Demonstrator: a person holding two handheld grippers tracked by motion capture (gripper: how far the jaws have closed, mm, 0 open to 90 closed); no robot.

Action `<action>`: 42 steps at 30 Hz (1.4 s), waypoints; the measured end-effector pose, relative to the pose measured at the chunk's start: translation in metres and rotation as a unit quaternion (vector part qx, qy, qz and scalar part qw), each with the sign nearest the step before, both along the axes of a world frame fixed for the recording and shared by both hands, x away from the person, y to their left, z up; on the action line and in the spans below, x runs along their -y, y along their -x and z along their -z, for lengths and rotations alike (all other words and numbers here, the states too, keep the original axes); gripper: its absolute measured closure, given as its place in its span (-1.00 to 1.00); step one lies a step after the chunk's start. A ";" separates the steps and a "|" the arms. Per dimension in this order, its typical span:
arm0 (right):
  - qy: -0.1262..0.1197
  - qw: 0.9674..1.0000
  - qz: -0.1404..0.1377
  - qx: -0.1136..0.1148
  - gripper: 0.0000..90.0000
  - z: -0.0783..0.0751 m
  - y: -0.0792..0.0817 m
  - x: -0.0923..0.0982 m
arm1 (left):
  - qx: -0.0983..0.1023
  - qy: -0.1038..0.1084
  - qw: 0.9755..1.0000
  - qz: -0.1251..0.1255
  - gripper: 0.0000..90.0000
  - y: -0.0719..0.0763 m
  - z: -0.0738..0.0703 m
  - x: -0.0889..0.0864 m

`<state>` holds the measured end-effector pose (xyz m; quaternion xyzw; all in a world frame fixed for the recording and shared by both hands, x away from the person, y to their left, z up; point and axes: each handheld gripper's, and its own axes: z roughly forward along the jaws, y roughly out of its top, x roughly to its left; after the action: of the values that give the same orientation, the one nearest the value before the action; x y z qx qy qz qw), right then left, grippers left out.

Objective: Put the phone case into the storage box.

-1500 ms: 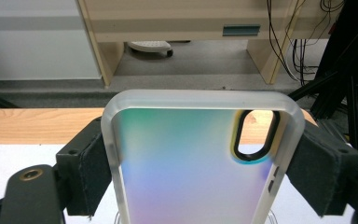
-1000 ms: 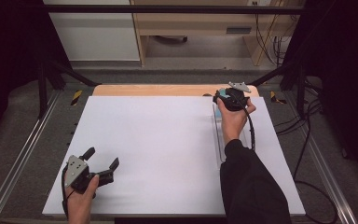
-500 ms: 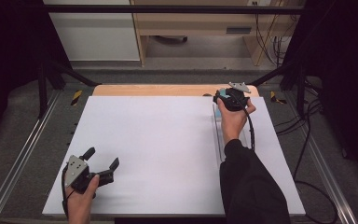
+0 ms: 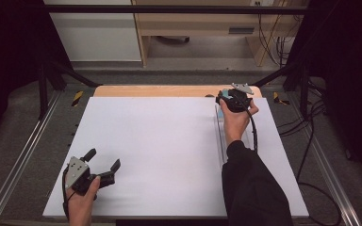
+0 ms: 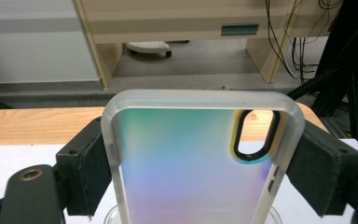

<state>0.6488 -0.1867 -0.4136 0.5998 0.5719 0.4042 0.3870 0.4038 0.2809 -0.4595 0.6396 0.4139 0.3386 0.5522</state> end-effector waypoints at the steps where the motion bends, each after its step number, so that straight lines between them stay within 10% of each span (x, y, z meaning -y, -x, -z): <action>1: 0.001 1.000 -0.001 0.000 -0.61 0.000 0.000 0.000 | 0.000 -0.001 1.000 0.001 -0.97 0.000 0.000 0.000; 42: 0.022 1.000 -0.006 0.013 -0.61 0.006 -0.001 -0.009 | 0.002 -0.004 1.000 0.002 -0.97 0.000 0.000 0.001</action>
<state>0.6500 -0.1775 -0.4195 0.5826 0.5792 0.4017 0.4047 0.4033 0.2799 -0.4592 0.6416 0.4107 0.3404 0.5512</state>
